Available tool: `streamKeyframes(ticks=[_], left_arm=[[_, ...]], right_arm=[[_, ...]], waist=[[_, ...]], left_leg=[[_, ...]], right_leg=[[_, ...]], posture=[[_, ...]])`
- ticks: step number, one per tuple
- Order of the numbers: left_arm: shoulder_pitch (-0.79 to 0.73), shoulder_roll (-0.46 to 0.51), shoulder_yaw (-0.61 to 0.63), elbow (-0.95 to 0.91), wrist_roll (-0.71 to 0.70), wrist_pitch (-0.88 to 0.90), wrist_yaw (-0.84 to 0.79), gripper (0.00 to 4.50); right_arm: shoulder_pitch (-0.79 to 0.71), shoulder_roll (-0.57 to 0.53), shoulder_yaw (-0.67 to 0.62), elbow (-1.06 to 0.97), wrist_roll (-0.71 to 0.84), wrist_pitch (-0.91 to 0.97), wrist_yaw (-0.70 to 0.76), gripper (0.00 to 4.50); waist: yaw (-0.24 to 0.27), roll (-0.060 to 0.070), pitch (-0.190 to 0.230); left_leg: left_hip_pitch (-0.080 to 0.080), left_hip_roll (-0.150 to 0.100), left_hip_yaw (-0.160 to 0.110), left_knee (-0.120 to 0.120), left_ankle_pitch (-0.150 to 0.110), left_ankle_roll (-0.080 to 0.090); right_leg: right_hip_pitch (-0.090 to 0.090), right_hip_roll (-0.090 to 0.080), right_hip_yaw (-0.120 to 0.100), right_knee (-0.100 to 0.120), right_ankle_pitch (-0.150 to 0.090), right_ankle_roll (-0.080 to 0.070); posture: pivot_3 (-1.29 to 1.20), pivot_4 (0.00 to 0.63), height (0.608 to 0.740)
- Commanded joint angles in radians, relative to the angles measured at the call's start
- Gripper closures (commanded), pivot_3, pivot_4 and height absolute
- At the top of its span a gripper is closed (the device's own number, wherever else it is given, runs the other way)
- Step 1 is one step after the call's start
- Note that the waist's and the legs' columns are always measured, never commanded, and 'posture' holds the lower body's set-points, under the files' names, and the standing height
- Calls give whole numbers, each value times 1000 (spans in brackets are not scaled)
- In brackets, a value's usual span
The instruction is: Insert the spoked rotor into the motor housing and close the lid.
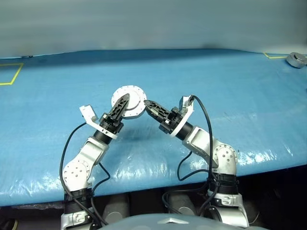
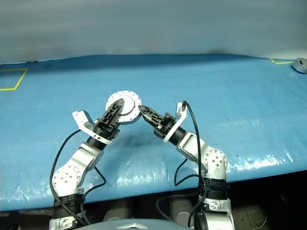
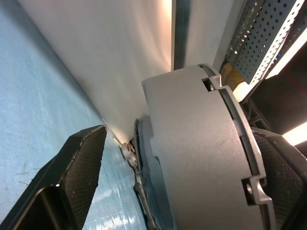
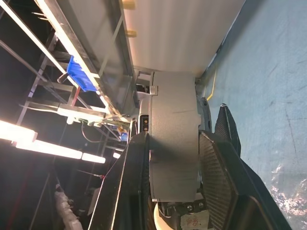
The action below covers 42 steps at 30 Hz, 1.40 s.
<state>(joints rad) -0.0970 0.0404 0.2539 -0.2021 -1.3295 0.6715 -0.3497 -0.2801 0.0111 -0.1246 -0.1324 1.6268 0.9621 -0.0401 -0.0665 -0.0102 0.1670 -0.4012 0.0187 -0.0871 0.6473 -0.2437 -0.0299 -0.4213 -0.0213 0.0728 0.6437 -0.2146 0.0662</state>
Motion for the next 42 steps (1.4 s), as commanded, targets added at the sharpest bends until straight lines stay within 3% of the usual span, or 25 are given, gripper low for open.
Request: streamKeyframes(ticks=[1, 2, 8, 9, 15, 19, 27, 35, 42], left_arm=[[-4, 2, -6, -22, -1, -6, -25, 36], [-2, 1, -8, -26, 0, -9, -36, 36], [6, 6, -16, -38, -12, -5, -88, 1878], [6, 7, -17, -38, -16, -2, -85, 1934], [0, 14, -21, -21, -30, 16, -39, 1934], [-8, -3, -5, -16, -28, -11, -13, 1934], [-49, -17, 67, 13, 26, -125, 62, 1934], [-156, -8, 225, 150, 198, -380, 205, 1934], [-315, 85, 344, 475, 413, -572, 376, 1934]], right_arm=[[-33, 7, 10, -72, 69, -15, 61, 3341], [-33, 5, 12, -73, 66, -17, 63, 3341], [-34, 0, 22, -72, 61, -28, 69, 3341], [-35, -1, 24, -72, 60, -30, 71, 3341], [-40, -5, 33, -62, 41, -37, 71, 3341], [-39, -30, 58, -67, -56, -42, 116, 3341], [-56, -12, 75, -63, -238, -130, 149, 726], [-65, -9, 73, -36, -376, -173, 149, 726], [-34, 1, 80, -51, -415, -150, 142, 726]], waist=[[0, 0, 0], [0, 0, 0], [0, 0, 0], [0, 0, 0], [0, 0, 0], [1, 0, 0], [0, 0, 0], [8, -1, 0], [7, -1, 0]], left_leg=[[0, 0, 0, 0, 0, 0], [0, 0, 0, 0, 0, 0], [0, 0, 0, -1, 0, 0], [0, 0, 0, -1, 0, 0], [0, 0, 0, 0, 0, 0], [0, 0, 0, 0, 0, 0], [0, 0, 0, 0, 0, 0], [0, 0, 0, 0, 0, 0], [0, -1, 0, 0, 0, 0]], right_leg=[[0, 0, 0, 0, 0, 0], [0, 0, 0, 0, 0, 0], [0, 0, 0, 0, 1, 0], [0, 0, 0, 0, 1, 0], [0, 0, 0, 0, 1, 1], [0, 0, 0, 0, 1, 1], [0, 0, 0, 0, 1, 1], [0, 0, 0, -1, 4, 0], [0, 0, 0, -1, 4, 0]], posture=[[0, 150, 740], [0, 150, 740], [0, 150, 740], [0, 150, 740], [0, 150, 740], [0, 150, 740], [0, 150, 740], [0, 150, 740], [0, 150, 740]])
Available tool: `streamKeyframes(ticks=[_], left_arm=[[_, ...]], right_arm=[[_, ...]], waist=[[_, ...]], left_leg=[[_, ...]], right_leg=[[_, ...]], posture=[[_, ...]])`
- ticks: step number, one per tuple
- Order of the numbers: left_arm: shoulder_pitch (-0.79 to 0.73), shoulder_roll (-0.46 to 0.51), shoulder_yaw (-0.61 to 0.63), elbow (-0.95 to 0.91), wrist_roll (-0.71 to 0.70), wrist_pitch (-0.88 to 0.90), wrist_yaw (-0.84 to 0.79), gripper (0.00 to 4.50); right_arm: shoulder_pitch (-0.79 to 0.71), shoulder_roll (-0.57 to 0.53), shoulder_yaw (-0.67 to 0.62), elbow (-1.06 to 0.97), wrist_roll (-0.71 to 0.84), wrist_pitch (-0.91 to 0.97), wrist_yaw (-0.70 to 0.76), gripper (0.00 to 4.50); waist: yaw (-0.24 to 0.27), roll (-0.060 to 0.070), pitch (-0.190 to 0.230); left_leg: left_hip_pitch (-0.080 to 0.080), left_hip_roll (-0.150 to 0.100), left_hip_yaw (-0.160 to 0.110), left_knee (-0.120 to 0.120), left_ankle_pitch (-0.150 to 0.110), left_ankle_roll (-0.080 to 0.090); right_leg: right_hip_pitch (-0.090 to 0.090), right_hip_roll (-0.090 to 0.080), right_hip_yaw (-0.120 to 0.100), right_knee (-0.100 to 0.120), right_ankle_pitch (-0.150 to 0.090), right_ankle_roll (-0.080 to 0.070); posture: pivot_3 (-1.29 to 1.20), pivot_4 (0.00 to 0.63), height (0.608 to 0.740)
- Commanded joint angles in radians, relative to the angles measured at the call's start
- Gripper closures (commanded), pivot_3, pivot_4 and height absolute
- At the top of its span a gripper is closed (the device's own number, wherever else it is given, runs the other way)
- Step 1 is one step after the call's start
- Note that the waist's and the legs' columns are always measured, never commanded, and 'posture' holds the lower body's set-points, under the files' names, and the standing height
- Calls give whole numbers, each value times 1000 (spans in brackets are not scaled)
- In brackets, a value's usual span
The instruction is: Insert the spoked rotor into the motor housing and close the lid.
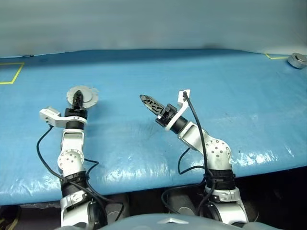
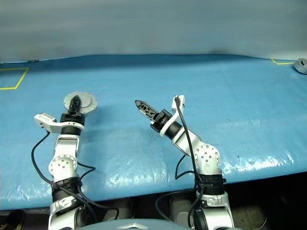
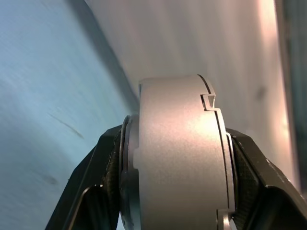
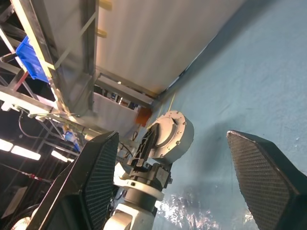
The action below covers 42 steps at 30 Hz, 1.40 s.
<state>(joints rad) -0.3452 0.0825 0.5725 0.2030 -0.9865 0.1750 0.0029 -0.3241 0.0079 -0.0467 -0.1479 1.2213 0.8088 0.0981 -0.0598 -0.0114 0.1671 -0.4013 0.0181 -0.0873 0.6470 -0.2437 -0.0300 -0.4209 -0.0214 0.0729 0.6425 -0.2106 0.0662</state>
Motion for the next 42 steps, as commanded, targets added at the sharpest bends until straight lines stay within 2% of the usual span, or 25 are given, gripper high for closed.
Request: streamKeyframes(ticks=[1, 4, 8, 10, 13, 17, 21, 23, 25, 27, 28, 29, 30, 32, 34, 38, 42], left_arm=[[-92, 56, 37, 119, 92, -94, 41, 1934], [-151, 85, 65, 241, 137, -141, 63, 1934], [-163, 91, 64, 274, 159, -145, 42, 759], [-128, 79, 59, 221, 208, -175, 85, 57], [-50, 63, 73, 119, 284, -228, 176, 9], [60, 12, 114, -82, 291, -224, 319, 9], [159, -24, 112, -287, 412, -191, 513, 9], [211, -29, 80, -404, 482, -76, 618, 9], [239, -28, 46, -513, 443, 86, 681, 9], [274, -46, -14, -612, 402, 217, 699, 9], [299, -55, -50, -653, 398, 251, 682, 9], [344, -56, -125, -696, 386, 243, 575, 9], [390, -24, -229, -716, 400, 154, 364, 9], [455, 48, -410, -724, 498, 39, 120, 9], [445, 108, -515, -687, 540, 52, 9, 9], [397, 323, -748, -663, 723, 73, -226, 9], [372, 370, -805, -588, 744, 22, -364, 9]], right_arm=[[13, 3, 3, -37, -12, 8, 4, 726], [17, 2, -4, -43, 0, 25, 1, 726], [14, -2, -5, -42, 11, 56, -7, 694], [13, -5, -8, -39, 18, 73, -12, 694], [8, -6, -16, -17, 40, 109, -40, 694], [-8, -16, -10, 3, 52, 170, -68, 694], [-29, -40, 0, 12, 1, 183, -51, 694], [-20, -35, -8, 0, -44, 119, -12, 694], [-12, -36, 4, -4, -169, -21, 63, 694], [3, -51, 6, 18, -280, -104, 61, 694], [15, -56, -1, 23, -309, -126, 58, 694], [27, -60, -24, 27, -317, -136, 50, 694], [34, -74, -41, 29, -323, -140, 60, 694], [53, -120, -71, 29, -326, -175, 165, 694], [67, -185, -67, 28, -390, -235, 252, 694], [90, -350, 2, 38, -612, -388, 384, 694], [97, -453, 52, 101, -801, -527, 443, 694]], waist=[[1, -1, 0], [7, -2, 0], [3, -2, 0], [1, -2, 0], [-8, -2, 0], [-7, -2, 0], [3, -3, 0], [10, -4, -1], [12, -4, -1], [16, -4, -1], [17, -4, -1], [17, -4, -1], [16, -4, -1], [17, -3, 0], [18, -1, 1], [5, 2, 1], [-10, 2, 1]], left_leg=[[0, 0, 0, 0, 0, 0], [-1, -2, -2, 0, 0, 0], [0, -3, -2, 1, 0, 0], [0, -3, -2, 1, 0, 0], [1, -3, -2, 0, 0, 0], [2, -2, -2, 0, 0, 0], [3, -3, -2, 1, 0, 0], [4, -3, -2, 2, 0, 0], [5, -3, -2, 2, 0, 0], [5, -4, -2, 3, 0, 0], [5, -4, -2, 4, 0, -1], [5, -4, -2, 4, 0, -1], [5, -5, -2, 4, 0, -1], [5, -5, -1, 3, 0, -1], [5, -5, -1, 2, 0, -1], [8, -4, 0, 0, 1, -1], [8, -3, 3, -2, 0, 0]], right_leg=[[0, 0, 0, 0, 0, 0], [1, -1, -1, 0, 0, 0], [2, -3, 0, 0, 1, 1], [2, -3, -1, 0, 1, 1], [2, -3, 0, 0, 1, 1], [3, -3, 0, 0, 1, 0], [5, -3, 0, 0, 1, 1], [6, -3, -1, 0, 0, 4], [7, -3, 0, -1, -1, 6], [8, -3, 0, 0, -1, 7], [8, -3, 0, 0, -1, 8], [8, -4, 0, -1, -1, 8], [8, -4, 0, -1, -1, 7], [8, -4, 0, -1, -1, 5], [7, -5, 1, -1, -3, 0], [7, -3, 2, 0, -5, 0], [5, -3, 3, 0, -5, 0]], posture=[[0, 150, 740], [0, 150, 740], [0, 150, 740], [0, 150, 740], [0, 150, 740], [0, 150, 740], [0, 150, 740], [0, 150, 740], [0, 150, 740], [0, 150, 740], [0, 150, 740], [0, 150, 740], [0, 150, 740], [0, 150, 740], [0, 150, 740], [0, 150, 740], [0, 150, 740]])
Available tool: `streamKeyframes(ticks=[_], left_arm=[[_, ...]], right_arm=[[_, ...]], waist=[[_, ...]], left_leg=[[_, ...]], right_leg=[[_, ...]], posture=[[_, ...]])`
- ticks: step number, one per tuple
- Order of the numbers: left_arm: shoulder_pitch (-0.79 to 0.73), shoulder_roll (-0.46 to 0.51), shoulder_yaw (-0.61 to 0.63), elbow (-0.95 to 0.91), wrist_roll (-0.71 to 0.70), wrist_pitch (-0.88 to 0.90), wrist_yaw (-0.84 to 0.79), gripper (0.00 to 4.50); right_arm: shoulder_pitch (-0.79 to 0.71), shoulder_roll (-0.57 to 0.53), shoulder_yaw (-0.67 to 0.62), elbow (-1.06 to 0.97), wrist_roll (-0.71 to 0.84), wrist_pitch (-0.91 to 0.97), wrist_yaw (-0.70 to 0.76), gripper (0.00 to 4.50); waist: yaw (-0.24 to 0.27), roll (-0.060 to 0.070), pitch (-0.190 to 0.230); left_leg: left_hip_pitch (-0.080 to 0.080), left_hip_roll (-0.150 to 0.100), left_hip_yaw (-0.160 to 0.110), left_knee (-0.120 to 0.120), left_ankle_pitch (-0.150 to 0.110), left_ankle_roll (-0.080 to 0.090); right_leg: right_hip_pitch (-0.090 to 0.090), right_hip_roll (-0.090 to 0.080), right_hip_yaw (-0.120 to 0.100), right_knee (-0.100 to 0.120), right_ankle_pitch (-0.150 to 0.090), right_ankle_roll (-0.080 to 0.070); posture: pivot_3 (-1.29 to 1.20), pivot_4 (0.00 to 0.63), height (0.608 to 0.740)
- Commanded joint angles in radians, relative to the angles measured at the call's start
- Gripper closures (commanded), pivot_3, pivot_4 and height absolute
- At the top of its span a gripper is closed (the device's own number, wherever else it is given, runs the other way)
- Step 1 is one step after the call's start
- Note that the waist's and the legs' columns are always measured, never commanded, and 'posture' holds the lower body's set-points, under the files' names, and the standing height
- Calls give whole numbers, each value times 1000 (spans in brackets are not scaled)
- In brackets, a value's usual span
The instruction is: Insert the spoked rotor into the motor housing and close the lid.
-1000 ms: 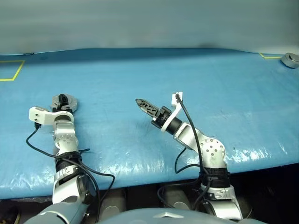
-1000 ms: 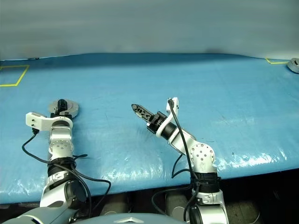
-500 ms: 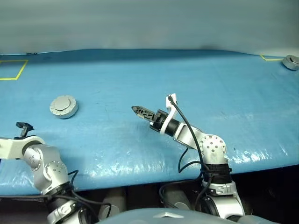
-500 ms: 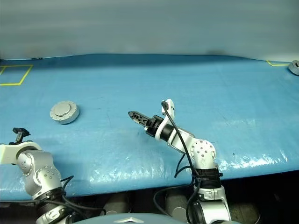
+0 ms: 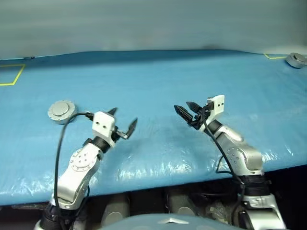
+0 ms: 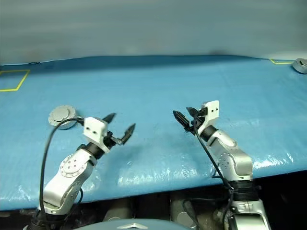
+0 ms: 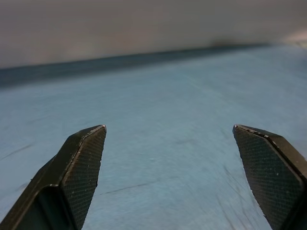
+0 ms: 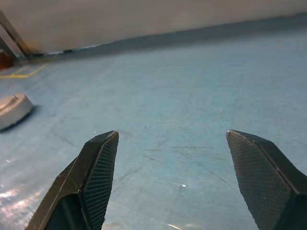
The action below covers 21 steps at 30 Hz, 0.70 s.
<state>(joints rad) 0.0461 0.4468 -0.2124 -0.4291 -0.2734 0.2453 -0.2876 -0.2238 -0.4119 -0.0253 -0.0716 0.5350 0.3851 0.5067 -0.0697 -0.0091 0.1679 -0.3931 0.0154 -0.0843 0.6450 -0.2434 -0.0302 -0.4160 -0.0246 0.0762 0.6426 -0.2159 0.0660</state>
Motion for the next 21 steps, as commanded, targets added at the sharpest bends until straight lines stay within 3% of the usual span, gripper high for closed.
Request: streamKeyframes(ticks=[1, 6, 13, 21], left_arm=[[-35, 14, -38, 87, 58, -60, -99, 9], [-104, -33, -35, 235, 58, -152, -200, 0], [-98, -95, -25, 286, 69, -212, -239, 0], [-78, -86, 22, 270, 52, -198, -280, 0]], right_arm=[[7, -58, 46, 44, -163, -135, 47, 694], [49, -110, 79, 67, -238, -185, 125, 26], [96, -94, 55, 5, -237, -176, 137, 26], [51, -65, 41, 21, -234, -169, 129, 26]], waist=[[3, 0, 0], [13, 0, 0], [16, -1, 0], [16, -1, 0]], left_leg=[[0, 0, 0, 0, 0, 0], [-1, 0, 0, 2, 0, 0], [-1, -2, 1, 2, 0, 0], [0, -2, 1, 4, 0, 0]], right_leg=[[0, 0, 0, 0, 0, 1], [1, 0, 0, 0, 0, 1], [1, -1, 2, -1, 3, 6], [1, -1, 3, 0, 3, 5]], posture=[[0, 150, 740], [0, 150, 740], [0, 150, 740], [0, 150, 740]])
